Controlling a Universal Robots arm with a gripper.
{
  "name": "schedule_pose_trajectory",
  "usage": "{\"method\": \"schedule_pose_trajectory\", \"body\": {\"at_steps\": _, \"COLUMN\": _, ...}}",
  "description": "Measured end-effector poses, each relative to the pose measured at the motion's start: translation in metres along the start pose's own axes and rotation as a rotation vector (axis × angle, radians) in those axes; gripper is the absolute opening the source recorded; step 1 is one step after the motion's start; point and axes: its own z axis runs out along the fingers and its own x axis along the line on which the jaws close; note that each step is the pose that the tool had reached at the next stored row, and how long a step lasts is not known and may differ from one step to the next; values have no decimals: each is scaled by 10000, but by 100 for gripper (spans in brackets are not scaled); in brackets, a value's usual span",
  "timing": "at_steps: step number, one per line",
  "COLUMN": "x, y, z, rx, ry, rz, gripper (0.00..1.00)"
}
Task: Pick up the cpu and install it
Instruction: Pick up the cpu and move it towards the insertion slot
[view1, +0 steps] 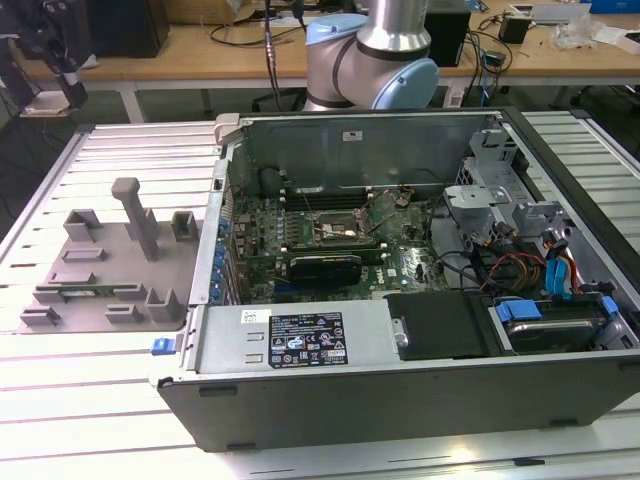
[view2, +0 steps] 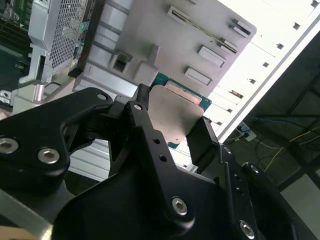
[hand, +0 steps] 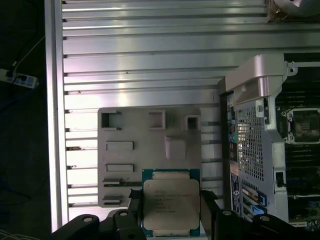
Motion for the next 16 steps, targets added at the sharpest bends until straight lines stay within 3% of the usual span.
{"method": "schedule_pose_trajectory", "body": {"at_steps": 5, "x": -153, "y": 7, "z": 4, "rx": 1, "ry": 0, "rz": -1, "gripper": 55}}
{"method": "schedule_pose_trajectory", "body": {"at_steps": 16, "x": -381, "y": 17, "z": 10, "rx": 0, "ry": -1, "rz": -1, "gripper": 55}}
